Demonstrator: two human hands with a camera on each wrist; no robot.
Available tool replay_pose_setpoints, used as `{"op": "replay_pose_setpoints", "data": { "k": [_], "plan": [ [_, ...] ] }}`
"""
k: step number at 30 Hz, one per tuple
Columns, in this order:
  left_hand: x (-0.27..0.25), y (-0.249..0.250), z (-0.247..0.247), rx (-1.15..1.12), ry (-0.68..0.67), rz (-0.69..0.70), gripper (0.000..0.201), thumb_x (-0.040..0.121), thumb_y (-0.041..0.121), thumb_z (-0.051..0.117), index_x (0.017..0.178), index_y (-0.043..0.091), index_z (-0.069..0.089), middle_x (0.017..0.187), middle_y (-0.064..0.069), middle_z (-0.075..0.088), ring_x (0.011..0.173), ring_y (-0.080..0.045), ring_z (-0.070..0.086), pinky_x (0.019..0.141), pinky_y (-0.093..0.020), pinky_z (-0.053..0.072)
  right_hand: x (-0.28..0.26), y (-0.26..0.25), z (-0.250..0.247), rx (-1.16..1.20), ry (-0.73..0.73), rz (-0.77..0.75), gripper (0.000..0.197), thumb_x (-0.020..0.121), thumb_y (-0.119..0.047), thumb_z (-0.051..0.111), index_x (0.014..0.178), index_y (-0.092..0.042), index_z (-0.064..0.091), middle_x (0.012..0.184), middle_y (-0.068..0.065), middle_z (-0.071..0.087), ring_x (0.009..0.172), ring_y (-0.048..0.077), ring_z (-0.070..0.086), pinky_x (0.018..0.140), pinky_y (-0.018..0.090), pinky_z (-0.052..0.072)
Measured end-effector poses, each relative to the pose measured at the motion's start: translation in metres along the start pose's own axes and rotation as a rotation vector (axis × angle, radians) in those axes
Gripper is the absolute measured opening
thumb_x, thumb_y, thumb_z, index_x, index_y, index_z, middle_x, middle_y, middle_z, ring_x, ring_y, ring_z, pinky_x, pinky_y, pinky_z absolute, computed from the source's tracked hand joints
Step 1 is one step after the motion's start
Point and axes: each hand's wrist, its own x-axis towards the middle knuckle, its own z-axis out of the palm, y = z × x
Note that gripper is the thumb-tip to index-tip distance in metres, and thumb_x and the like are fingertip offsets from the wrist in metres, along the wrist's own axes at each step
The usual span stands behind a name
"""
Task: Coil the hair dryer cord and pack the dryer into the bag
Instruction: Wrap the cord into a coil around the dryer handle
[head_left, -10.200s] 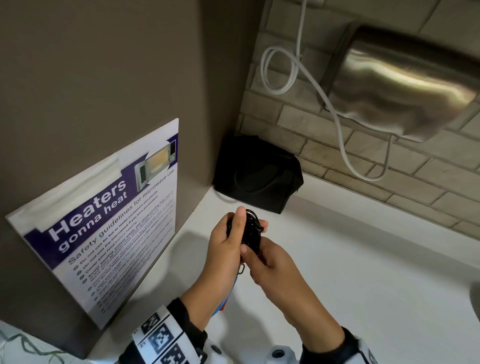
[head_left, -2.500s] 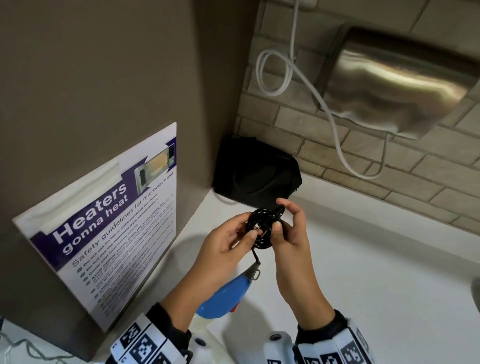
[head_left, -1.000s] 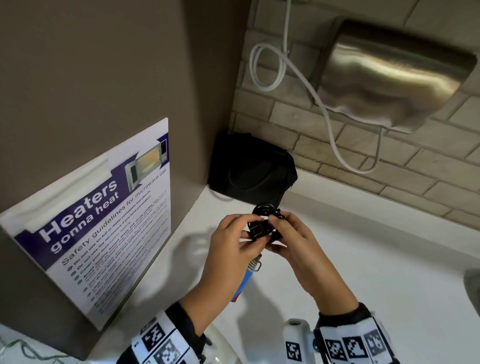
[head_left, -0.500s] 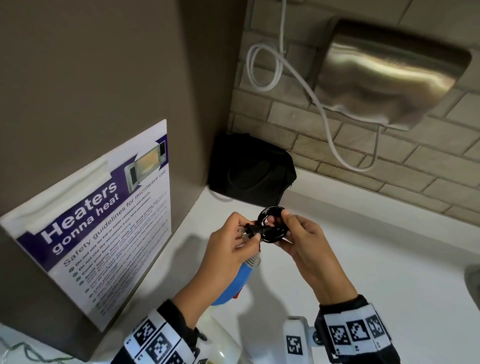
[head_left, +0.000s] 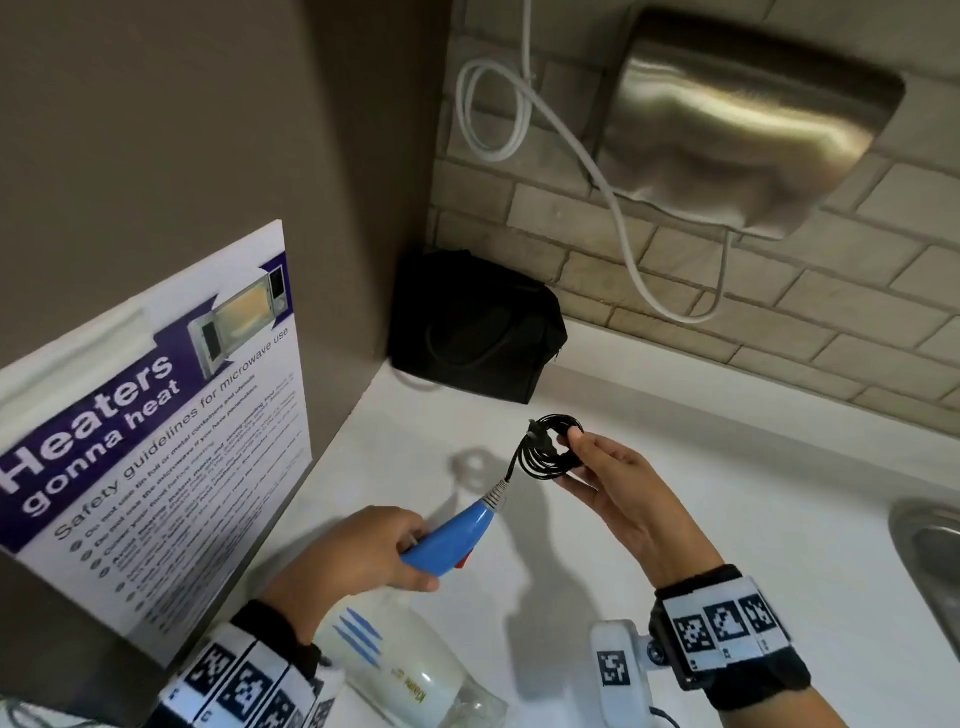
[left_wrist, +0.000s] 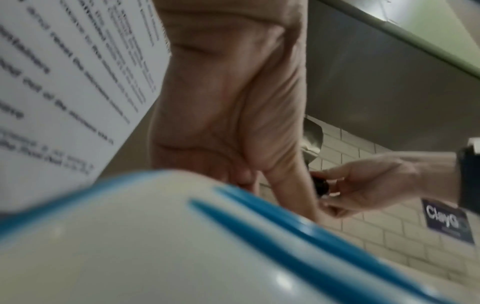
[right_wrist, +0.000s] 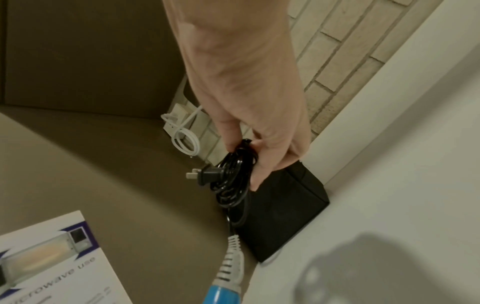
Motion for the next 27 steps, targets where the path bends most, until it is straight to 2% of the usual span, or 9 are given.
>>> {"op": "replay_pose_setpoints", "data": {
  "k": [3, 5, 7, 9, 12, 15, 18, 23, 27],
  "plan": [
    [0.01, 0.005, 0.007, -0.035, 0.056, -0.009, 0.04, 0.071, 0.038, 0.079, 0.101, 0.016, 0.065, 0.1, 0.0, 0.07, 0.093, -0.016, 0.067, 0.078, -0.025, 0.048, 0.009, 0.008, -0.011, -0.003, 0.041, 0.078, 0.018, 0.095, -0.015, 0.058, 0.089, 0.0, 0.066, 0.081, 0.008, 0.068, 0.086, 0.019, 0.065, 0.089, 0.039, 0.055],
    [0.019, 0.012, 0.015, -0.026, 0.071, -0.007, 0.038, 0.072, 0.04, 0.077, 0.094, 0.012, 0.065, 0.088, 0.0, 0.069, 0.082, -0.017, 0.064, 0.07, -0.024, 0.043, 0.017, 0.014, -0.02, -0.005, 0.074, 0.149, 0.023, 0.095, -0.015, 0.057, 0.077, -0.002, 0.062, 0.078, 0.011, 0.063, 0.089, 0.025, 0.063, 0.092, 0.044, 0.053],
    [0.03, 0.022, 0.024, -0.019, 0.057, 0.013, 0.027, 0.075, 0.038, 0.074, 0.079, 0.015, 0.061, 0.071, 0.006, 0.058, 0.067, -0.011, 0.056, 0.061, -0.022, 0.037, 0.025, 0.021, -0.029, -0.017, 0.096, 0.226, 0.022, 0.096, -0.015, 0.056, 0.078, -0.002, 0.061, 0.073, 0.011, 0.057, 0.083, 0.026, 0.061, 0.089, 0.045, 0.054],
    [0.041, 0.032, 0.033, -0.029, 0.012, 0.026, 0.025, 0.079, 0.032, 0.072, 0.069, 0.02, 0.052, 0.063, 0.009, 0.048, 0.059, -0.007, 0.049, 0.055, -0.02, 0.033, 0.034, 0.029, -0.038, -0.044, 0.115, 0.297, 0.016, 0.096, -0.014, 0.055, 0.089, 0.0, 0.061, 0.07, 0.01, 0.058, 0.077, 0.025, 0.061, 0.08, 0.04, 0.055],
    [0.058, 0.045, 0.047, -0.094, -0.041, 0.031, 0.023, 0.082, 0.027, 0.071, 0.081, 0.015, 0.052, 0.07, 0.005, 0.049, 0.071, -0.013, 0.051, 0.059, -0.023, 0.034, 0.043, 0.039, -0.049, -0.086, 0.14, 0.377, 0.016, 0.096, -0.014, 0.054, 0.097, 0.001, 0.06, 0.07, 0.01, 0.063, 0.071, 0.025, 0.062, 0.07, 0.037, 0.053],
    [0.071, 0.053, 0.059, -0.142, -0.063, 0.036, 0.023, 0.083, 0.027, 0.07, 0.091, 0.014, 0.054, 0.076, 0.007, 0.052, 0.077, -0.011, 0.051, 0.059, -0.021, 0.035, 0.048, 0.045, -0.058, -0.126, 0.153, 0.43, 0.017, 0.097, -0.014, 0.052, 0.092, 0.001, 0.06, 0.071, 0.011, 0.067, 0.069, 0.024, 0.061, 0.064, 0.033, 0.051],
    [0.076, 0.06, 0.066, -0.164, -0.078, 0.039, 0.023, 0.083, 0.028, 0.069, 0.093, 0.014, 0.054, 0.074, 0.009, 0.051, 0.075, -0.01, 0.051, 0.056, -0.019, 0.034, 0.051, 0.045, -0.067, -0.194, 0.138, 0.457, 0.021, 0.097, -0.012, 0.051, 0.085, 0.002, 0.062, 0.075, 0.012, 0.072, 0.073, 0.024, 0.062, 0.066, 0.032, 0.049],
    [0.072, 0.068, 0.07, -0.147, -0.044, 0.052, 0.023, 0.085, 0.029, 0.066, 0.089, 0.012, 0.051, 0.07, 0.007, 0.045, 0.065, -0.007, 0.046, 0.053, -0.018, 0.031, 0.052, 0.036, -0.076, -0.405, 0.178, 0.41, 0.016, 0.095, -0.013, 0.052, 0.096, -0.001, 0.064, 0.086, 0.01, 0.069, 0.076, 0.021, 0.064, 0.068, 0.031, 0.052],
    [0.07, 0.069, 0.072, -0.182, -0.046, 0.044, 0.033, 0.084, 0.032, 0.068, 0.104, 0.007, 0.057, 0.083, 0.004, 0.053, 0.076, -0.011, 0.05, 0.056, -0.017, 0.034, 0.046, 0.028, -0.075, -0.541, 0.164, 0.402, 0.017, 0.094, -0.017, 0.055, 0.091, -0.003, 0.065, 0.089, 0.009, 0.072, 0.081, 0.02, 0.066, 0.073, 0.03, 0.053]
  ]
}}
